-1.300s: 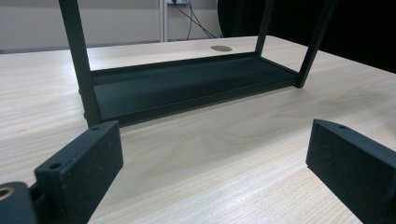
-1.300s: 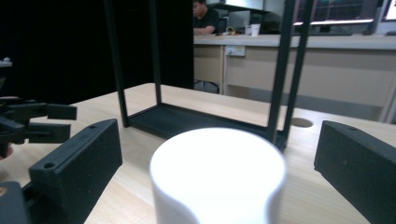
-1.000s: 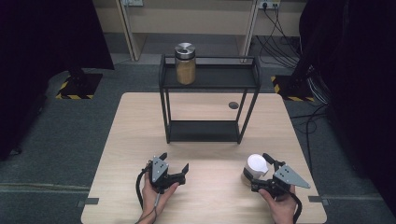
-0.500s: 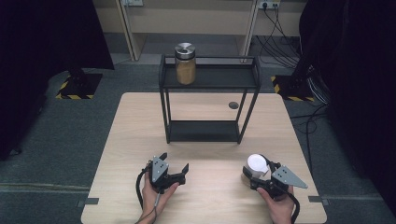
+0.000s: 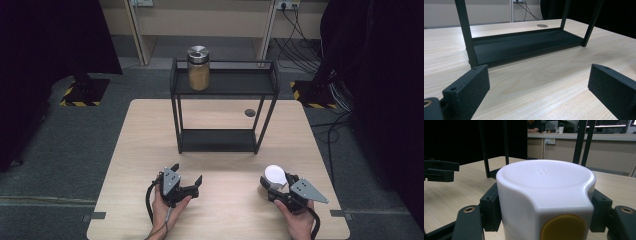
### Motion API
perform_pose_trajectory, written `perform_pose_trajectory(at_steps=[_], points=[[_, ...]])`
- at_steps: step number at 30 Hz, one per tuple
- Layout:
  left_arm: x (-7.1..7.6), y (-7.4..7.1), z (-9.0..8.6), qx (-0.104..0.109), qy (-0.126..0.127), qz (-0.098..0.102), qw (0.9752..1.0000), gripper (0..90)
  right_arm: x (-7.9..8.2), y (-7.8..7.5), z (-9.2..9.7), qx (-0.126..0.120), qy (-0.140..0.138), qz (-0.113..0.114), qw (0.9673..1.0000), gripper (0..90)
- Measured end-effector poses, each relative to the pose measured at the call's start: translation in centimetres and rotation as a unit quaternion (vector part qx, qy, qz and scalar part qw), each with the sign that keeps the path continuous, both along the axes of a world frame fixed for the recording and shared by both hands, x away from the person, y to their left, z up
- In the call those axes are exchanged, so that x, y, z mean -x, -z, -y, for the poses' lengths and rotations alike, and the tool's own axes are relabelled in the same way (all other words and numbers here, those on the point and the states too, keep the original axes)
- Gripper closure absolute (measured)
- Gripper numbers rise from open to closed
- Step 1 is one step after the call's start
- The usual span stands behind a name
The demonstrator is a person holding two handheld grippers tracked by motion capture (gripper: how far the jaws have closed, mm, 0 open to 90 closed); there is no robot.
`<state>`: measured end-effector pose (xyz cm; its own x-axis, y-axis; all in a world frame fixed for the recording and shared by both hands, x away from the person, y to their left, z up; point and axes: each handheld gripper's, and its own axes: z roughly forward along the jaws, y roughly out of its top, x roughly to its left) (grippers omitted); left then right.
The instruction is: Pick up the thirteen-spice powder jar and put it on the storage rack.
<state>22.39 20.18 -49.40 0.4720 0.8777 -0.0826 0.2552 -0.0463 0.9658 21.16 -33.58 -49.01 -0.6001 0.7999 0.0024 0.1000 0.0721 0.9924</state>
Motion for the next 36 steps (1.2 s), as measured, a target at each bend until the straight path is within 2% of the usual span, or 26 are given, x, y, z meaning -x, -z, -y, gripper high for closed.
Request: perform_pose_trajectory(at_steps=[22,26,36], points=[[0.0,0.0,0.0,-0.001,0.001,0.000,1.0000,3.0,0.2,-0.2,-0.2,0.002,0.005,-0.002,1.0000,30.7],[-0.1,0.0,0.0,-0.001,0.001,-0.001,1.0000,3.1,0.0,-0.2,-0.1,-0.018,0.005,-0.012,0.9998,30.8],[0.1,0.0,0.0,-0.001,-0.001,0.002,1.0000,3.1,0.4,-1.5,-0.7,-0.013,-0.003,0.009,0.9999,30.8]])
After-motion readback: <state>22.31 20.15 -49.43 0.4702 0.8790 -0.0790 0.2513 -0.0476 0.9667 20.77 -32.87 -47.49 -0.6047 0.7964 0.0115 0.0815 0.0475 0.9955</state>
